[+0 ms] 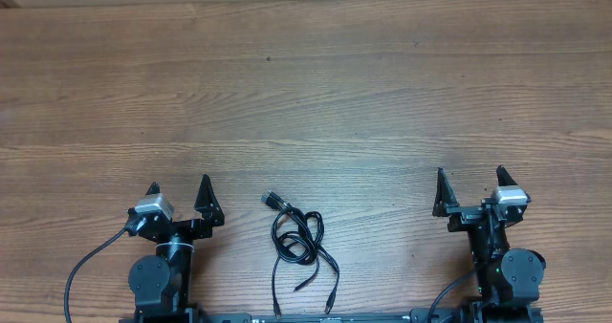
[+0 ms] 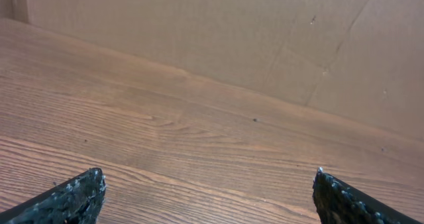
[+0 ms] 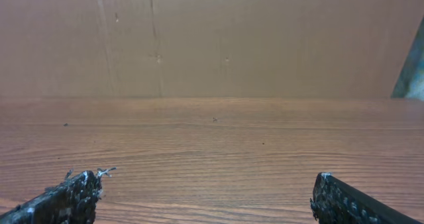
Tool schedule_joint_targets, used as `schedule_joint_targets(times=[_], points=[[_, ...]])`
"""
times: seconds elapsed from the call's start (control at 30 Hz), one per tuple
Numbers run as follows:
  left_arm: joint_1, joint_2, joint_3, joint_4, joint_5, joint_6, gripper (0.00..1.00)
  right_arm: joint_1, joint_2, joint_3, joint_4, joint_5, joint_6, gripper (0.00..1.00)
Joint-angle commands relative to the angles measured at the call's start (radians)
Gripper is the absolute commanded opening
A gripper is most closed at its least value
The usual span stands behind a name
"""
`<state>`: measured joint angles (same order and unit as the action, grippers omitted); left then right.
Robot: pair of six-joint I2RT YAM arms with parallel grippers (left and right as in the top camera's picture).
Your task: Untangle cables
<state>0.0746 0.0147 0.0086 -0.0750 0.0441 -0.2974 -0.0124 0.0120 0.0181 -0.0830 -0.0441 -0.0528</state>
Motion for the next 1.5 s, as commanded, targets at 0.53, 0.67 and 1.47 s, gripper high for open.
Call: schedule_joint_targets(times=[0.53, 0.67, 1.47], points=[[0.008, -0.01, -0.003, 0.008, -0.005, -0.014, 1.0, -0.004, -0.008, -0.01, 0.002, 0.009, 0.0, 1.0], [0.008, -0.01, -0.003, 0.003, 0.002, -0.014, 1.0, -0.004, -0.008, -0.01, 0.002, 0.009, 0.0, 1.0], [0.008, -0.004, 0.137, -0.221, 0.045, 0.089, 1.0, -0.004, -0.008, -0.01, 0.002, 0.009, 0.0, 1.0]])
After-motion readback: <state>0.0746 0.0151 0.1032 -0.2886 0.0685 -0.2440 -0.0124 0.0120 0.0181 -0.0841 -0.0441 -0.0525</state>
